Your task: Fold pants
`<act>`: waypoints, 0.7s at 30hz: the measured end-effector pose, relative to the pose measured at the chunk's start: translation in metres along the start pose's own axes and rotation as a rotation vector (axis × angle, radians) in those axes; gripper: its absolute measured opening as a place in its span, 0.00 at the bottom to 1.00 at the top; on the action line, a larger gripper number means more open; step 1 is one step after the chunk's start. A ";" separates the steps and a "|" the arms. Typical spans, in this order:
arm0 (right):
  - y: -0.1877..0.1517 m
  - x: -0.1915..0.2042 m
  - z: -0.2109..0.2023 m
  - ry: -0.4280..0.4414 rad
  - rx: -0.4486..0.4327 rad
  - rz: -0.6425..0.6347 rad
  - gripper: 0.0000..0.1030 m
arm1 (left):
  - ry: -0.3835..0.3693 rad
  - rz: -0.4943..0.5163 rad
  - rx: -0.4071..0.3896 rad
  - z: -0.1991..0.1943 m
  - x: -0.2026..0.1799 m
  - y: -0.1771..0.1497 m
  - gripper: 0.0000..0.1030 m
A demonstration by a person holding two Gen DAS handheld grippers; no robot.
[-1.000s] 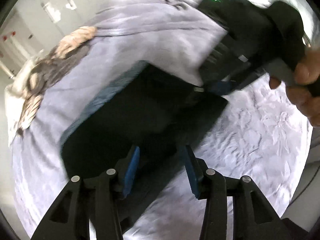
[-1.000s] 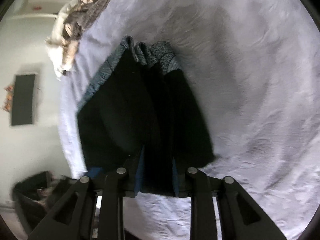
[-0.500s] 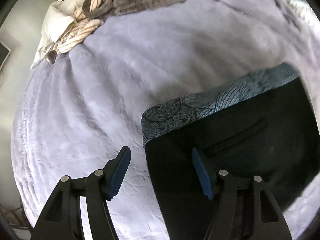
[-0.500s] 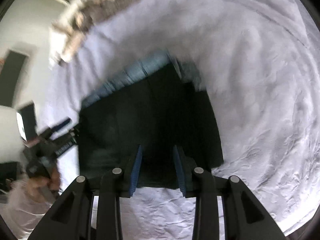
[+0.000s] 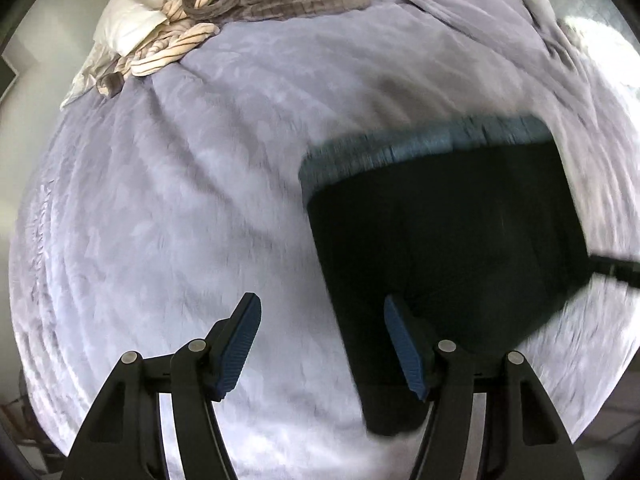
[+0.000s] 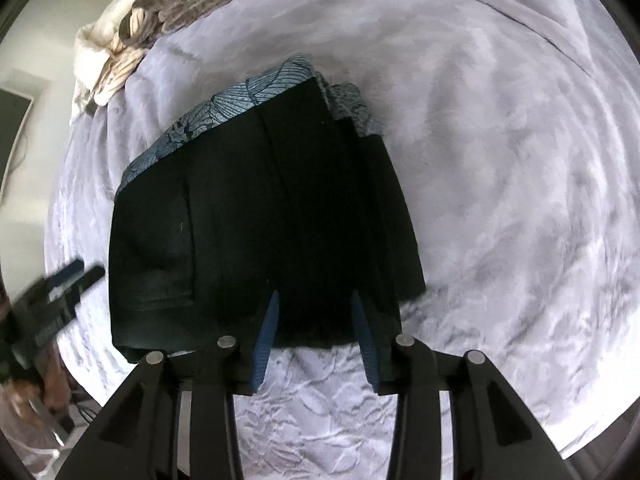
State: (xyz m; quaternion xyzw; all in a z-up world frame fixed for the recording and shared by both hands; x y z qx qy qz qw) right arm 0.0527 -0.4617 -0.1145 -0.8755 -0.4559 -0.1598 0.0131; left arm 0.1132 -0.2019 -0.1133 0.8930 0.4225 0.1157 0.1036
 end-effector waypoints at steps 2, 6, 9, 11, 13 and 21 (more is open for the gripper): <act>-0.007 0.000 -0.001 -0.007 0.000 0.011 0.45 | 0.017 0.032 0.042 0.010 -0.006 -0.018 0.64; -0.020 -0.002 0.015 -0.038 0.059 0.042 0.55 | 0.062 0.056 0.068 0.025 -0.015 -0.035 0.64; -0.034 -0.004 0.017 -0.037 0.077 0.071 0.55 | 0.038 0.019 0.080 0.020 -0.012 -0.028 0.64; -0.044 -0.001 0.015 -0.025 0.081 0.077 0.57 | 0.023 0.015 0.088 0.018 -0.009 -0.027 0.64; -0.051 0.001 0.015 -0.012 0.092 0.088 0.61 | 0.022 0.012 0.092 0.017 -0.005 -0.027 0.64; -0.080 0.005 0.006 0.018 0.106 0.127 0.67 | 0.015 0.021 0.100 0.008 -0.004 -0.033 0.64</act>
Point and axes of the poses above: each gripper's, at about its wrist camera, not at the fingertips, and z roughly the way its jaws point, x to its left, y to its top, the point moved 4 cm from there along z, roughly the way its jaws point, and after that the axes turned 1 degree about z, right-handed, at the moved point
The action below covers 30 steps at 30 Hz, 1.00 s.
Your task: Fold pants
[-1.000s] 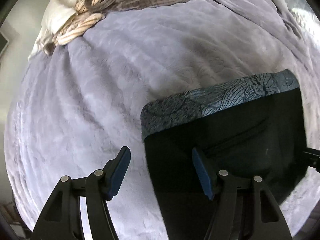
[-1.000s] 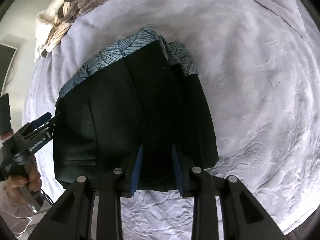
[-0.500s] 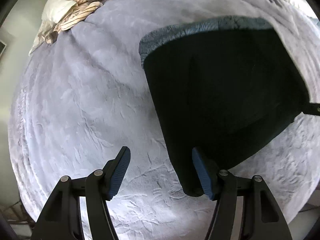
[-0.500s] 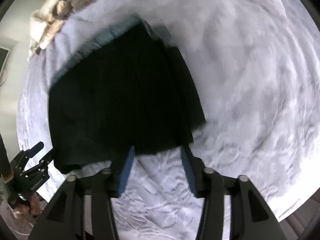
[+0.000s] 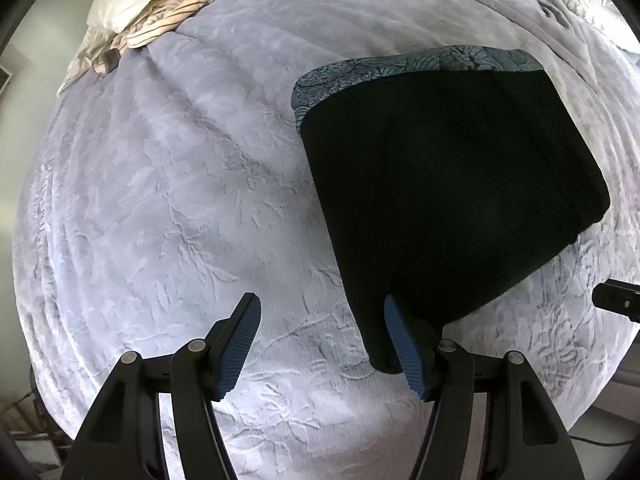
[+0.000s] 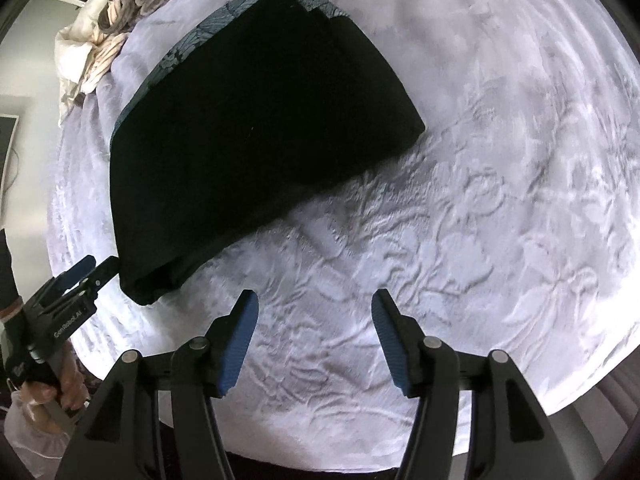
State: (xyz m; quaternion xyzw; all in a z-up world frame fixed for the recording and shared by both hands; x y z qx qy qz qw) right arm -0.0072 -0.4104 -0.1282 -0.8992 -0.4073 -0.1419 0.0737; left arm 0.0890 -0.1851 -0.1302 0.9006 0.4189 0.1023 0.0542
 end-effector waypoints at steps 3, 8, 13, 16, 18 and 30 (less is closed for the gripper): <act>-0.004 0.003 -0.002 0.014 0.000 0.009 0.71 | 0.006 0.002 0.002 -0.002 0.001 0.000 0.64; -0.006 0.009 -0.006 0.021 -0.002 -0.003 0.72 | -0.013 -0.012 0.006 -0.006 0.001 -0.003 0.66; -0.006 0.015 -0.009 0.030 -0.011 0.000 0.72 | -0.008 -0.004 -0.011 -0.013 -0.001 -0.004 0.91; -0.006 0.018 -0.009 0.037 -0.011 -0.003 0.75 | -0.012 -0.005 -0.004 -0.013 -0.002 -0.005 0.91; -0.006 0.020 -0.009 0.041 -0.011 -0.007 0.76 | -0.010 -0.005 -0.002 -0.013 -0.002 -0.005 0.91; -0.005 0.025 -0.007 0.053 -0.018 -0.031 0.84 | -0.020 -0.002 0.024 -0.010 -0.008 -0.004 0.91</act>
Point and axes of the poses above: each gripper's, at about its wrist camera, not at the fingertips, and z roughly the way its jaws point, x to its left, y to its top, the point moved 4 cm from there along z, roughly the way its jaws point, and after that the axes turned 1 degree about z, right-handed, at the moved point
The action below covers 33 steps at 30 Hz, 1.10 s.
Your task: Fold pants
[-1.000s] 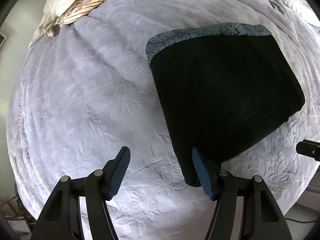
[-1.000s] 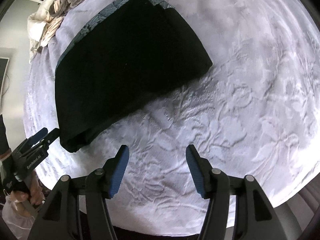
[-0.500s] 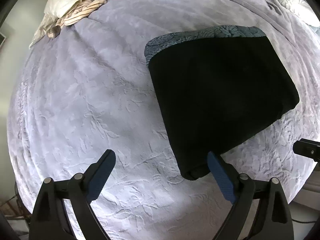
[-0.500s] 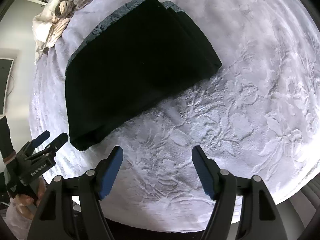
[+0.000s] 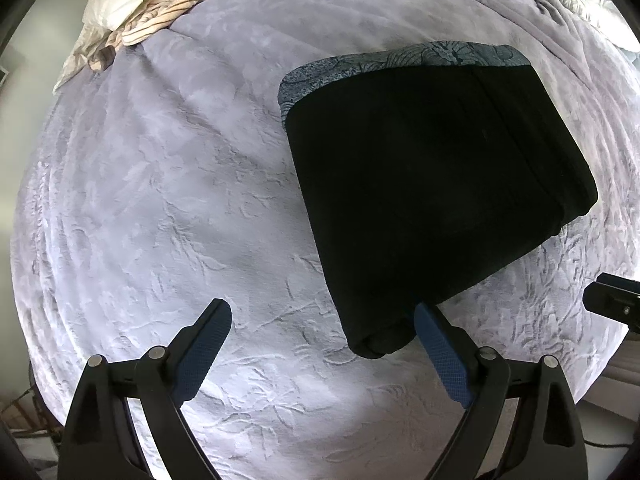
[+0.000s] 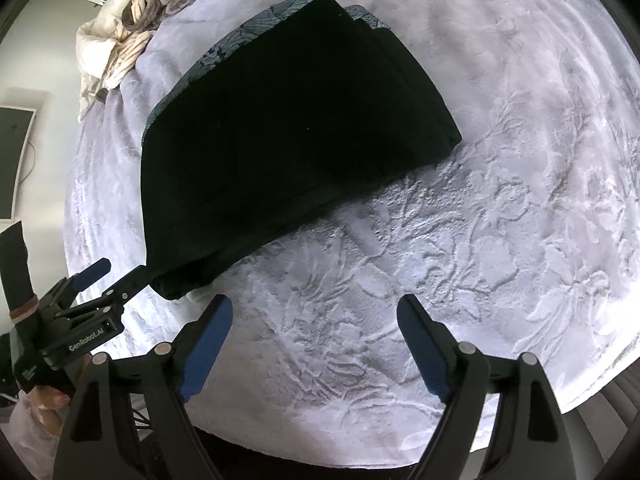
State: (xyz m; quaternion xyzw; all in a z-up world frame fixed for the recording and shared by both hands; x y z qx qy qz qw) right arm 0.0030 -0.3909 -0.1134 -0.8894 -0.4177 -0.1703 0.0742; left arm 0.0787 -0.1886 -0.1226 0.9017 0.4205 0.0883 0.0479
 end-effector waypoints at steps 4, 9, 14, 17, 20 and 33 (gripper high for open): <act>0.001 -0.002 0.001 0.002 0.001 0.001 0.85 | -0.006 -0.007 0.007 0.001 -0.001 0.002 0.91; 0.004 -0.003 0.002 -0.001 0.001 -0.009 0.86 | -0.012 -0.017 0.015 0.004 -0.001 0.005 0.91; 0.009 -0.006 0.002 -0.014 -0.002 -0.008 0.86 | -0.002 -0.023 0.020 0.006 -0.001 0.007 1.00; 0.011 -0.007 0.002 -0.023 -0.005 -0.010 0.86 | -0.004 -0.020 0.022 0.007 -0.002 0.009 1.00; 0.012 -0.009 0.002 -0.032 -0.006 -0.014 0.86 | -0.005 -0.019 0.024 0.008 -0.004 0.011 1.00; 0.025 -0.022 0.003 -0.037 0.012 -0.009 0.86 | -0.027 -0.053 0.039 0.014 0.002 0.030 1.00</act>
Point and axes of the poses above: each gripper's, at about its wrist camera, not at the fingertips, and z roughly the way its jaws point, x to its left, y to its top, the point moved 4 cm from there along z, roughly the way its jaws point, and after that the axes turned 1 degree about z, right-handed, at the moved point
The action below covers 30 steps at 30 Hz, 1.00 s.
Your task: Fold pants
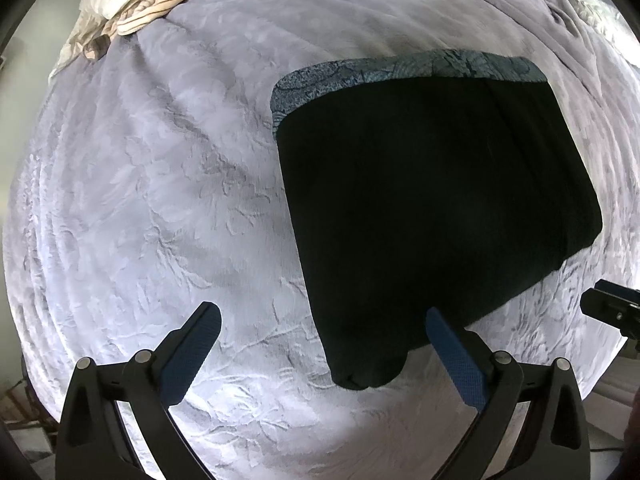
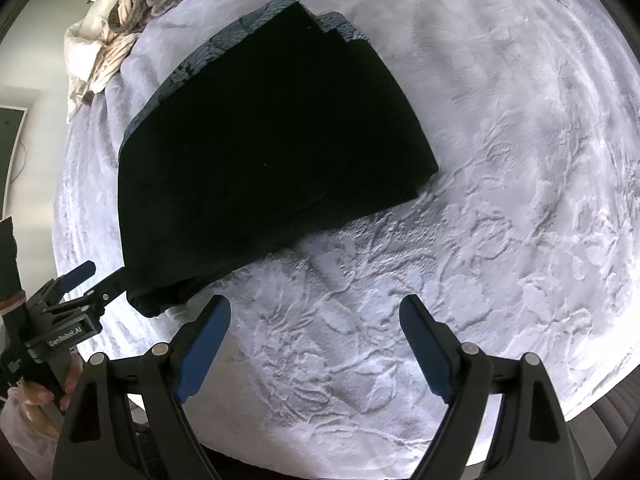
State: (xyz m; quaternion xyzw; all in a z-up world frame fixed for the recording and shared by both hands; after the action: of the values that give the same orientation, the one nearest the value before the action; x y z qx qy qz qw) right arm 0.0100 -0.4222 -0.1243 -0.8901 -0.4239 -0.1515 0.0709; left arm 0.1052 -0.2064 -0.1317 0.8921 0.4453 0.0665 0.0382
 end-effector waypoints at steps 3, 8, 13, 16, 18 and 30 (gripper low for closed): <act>0.005 -0.003 -0.002 -0.006 0.000 -0.002 0.86 | -0.025 -0.034 0.004 0.002 0.005 0.008 1.00; 0.023 -0.014 -0.010 0.006 -0.018 -0.015 0.86 | -0.091 -0.119 0.013 0.007 0.025 0.024 1.00; 0.052 -0.022 -0.021 0.111 -0.054 -0.047 0.86 | -0.190 -0.180 0.025 0.017 0.040 0.037 1.00; 0.070 -0.027 -0.017 0.147 -0.036 -0.070 1.00 | -0.238 -0.183 0.024 0.023 0.042 0.044 1.00; 0.082 -0.030 -0.013 0.170 -0.017 -0.085 1.00 | -0.268 -0.178 0.017 0.025 0.041 0.048 1.00; 0.120 -0.035 0.027 0.276 0.083 -0.111 1.00 | -0.432 -0.141 0.012 0.053 0.019 0.067 1.00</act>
State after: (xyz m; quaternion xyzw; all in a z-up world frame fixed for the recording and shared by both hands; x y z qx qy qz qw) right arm 0.0878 -0.5169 -0.1614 -0.8323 -0.4647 -0.2583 0.1566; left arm 0.1778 -0.2317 -0.1744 0.8525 0.4885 -0.1315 0.1317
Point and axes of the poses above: each gripper's, at about its wrist camera, not at the fingertips, and z roughly the way its jaws point, x to its left, y to its top, the point moved 4 cm from there along z, roughly the way its jaws point, and after that the axes turned 1 degree about z, right-handed, at the moved point
